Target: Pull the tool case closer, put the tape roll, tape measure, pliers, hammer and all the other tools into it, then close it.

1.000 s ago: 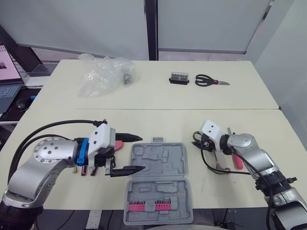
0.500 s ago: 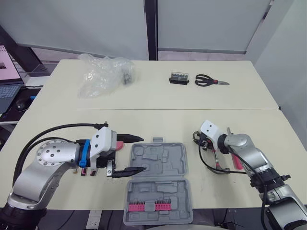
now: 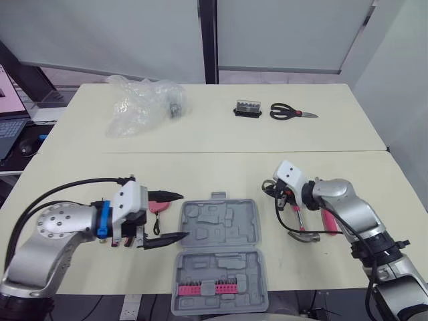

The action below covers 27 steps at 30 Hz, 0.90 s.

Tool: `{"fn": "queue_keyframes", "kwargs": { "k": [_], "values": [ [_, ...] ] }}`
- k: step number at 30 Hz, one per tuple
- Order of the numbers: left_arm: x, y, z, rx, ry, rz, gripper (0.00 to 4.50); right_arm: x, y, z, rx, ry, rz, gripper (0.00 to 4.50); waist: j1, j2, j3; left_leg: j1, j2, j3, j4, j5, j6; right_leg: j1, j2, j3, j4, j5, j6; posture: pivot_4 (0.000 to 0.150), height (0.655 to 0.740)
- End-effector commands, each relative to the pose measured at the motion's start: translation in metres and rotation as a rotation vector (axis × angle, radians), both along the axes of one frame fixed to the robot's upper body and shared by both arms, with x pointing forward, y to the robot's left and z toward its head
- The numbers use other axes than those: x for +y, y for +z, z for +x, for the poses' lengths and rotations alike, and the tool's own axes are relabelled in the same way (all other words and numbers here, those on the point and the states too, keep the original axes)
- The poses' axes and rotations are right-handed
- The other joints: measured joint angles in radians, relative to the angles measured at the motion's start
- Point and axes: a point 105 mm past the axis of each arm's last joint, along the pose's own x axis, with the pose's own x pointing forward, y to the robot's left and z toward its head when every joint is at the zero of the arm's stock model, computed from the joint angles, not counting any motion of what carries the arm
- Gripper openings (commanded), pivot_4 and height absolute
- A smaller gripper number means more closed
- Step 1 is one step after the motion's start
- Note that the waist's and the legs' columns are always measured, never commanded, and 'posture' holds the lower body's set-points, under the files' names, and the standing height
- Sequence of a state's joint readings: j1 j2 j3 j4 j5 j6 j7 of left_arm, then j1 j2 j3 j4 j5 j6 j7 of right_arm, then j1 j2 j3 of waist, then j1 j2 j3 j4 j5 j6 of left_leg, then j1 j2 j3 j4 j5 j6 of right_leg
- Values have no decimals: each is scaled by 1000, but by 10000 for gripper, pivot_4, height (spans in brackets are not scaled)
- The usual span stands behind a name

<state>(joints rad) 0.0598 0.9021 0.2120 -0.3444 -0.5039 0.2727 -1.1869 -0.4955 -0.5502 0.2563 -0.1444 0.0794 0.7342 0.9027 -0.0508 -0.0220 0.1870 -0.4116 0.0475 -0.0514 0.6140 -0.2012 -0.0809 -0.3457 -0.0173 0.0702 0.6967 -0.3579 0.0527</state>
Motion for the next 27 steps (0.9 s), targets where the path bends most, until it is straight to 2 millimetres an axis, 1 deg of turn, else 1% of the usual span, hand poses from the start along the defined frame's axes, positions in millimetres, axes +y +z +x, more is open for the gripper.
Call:
{"fn": "queue_keyframes", "kwargs": {
  "k": [1, 2, 5, 8, 11, 14, 19, 27],
  "values": [
    [25, 7, 0, -43, 82, 49, 45000, 33, 27, -17, 20, 127, 78, 44, -1, 0, 0, 0, 0, 0, 0, 0, 0, 0, 0, 0, 0, 0, 0, 1500, 7400],
    [31, 6, -1, -38, 97, 64, 45000, 42, 30, -21, 33, 156, 93, 44, -3, 0, 0, 0, 0, 0, 0, 0, 0, 0, 0, 0, 0, 0, 0, 1500, 7400],
    [46, 7, -6, -23, 129, 103, 45000, 79, 33, -31, 75, 232, 155, 44, -5, 0, 0, 0, 0, 0, 0, 0, 0, -1, 0, 0, 0, 0, 0, 1500, 7400],
    [53, 10, -9, -12, 142, 122, 45000, 110, 27, -36, 107, 275, 180, 44, -6, 0, 0, -5, 0, 0, 0, 0, 0, -5, 0, 0, 1, 0, 0, 1500, 7400],
    [53, 14, -12, -7, 137, 125, 45000, 136, 16, -41, 143, 316, 183, 44, -3, 0, 0, -5, 0, 0, 0, 0, 0, -6, 0, 0, 1, 0, 0, 1500, 7400],
    [51, 16, -14, 0, 134, 129, 45000, 150, 5, -42, 157, 335, 170, 44, -3, -1, 0, -6, 0, 0, 0, 0, 0, -7, -1, -1, 1, 0, 0, 1500, 7400],
    [49, 17, -18, 7, 135, 140, 45000, 170, -6, -43, 170, 363, 160, 44, -7, -1, 0, -5, 0, 0, 0, 0, 0, -7, 0, -1, 2, 0, 0, 1500, 7400],
    [47, 18, -19, 15, 137, 152, 45000, 185, -20, -39, 134, 389, 110, 44, -7, -1, 0, -5, 1, 0, 0, 0, 0, -8, 1, -1, 2, 0, 0, 1500, 7400]
  ]
}}
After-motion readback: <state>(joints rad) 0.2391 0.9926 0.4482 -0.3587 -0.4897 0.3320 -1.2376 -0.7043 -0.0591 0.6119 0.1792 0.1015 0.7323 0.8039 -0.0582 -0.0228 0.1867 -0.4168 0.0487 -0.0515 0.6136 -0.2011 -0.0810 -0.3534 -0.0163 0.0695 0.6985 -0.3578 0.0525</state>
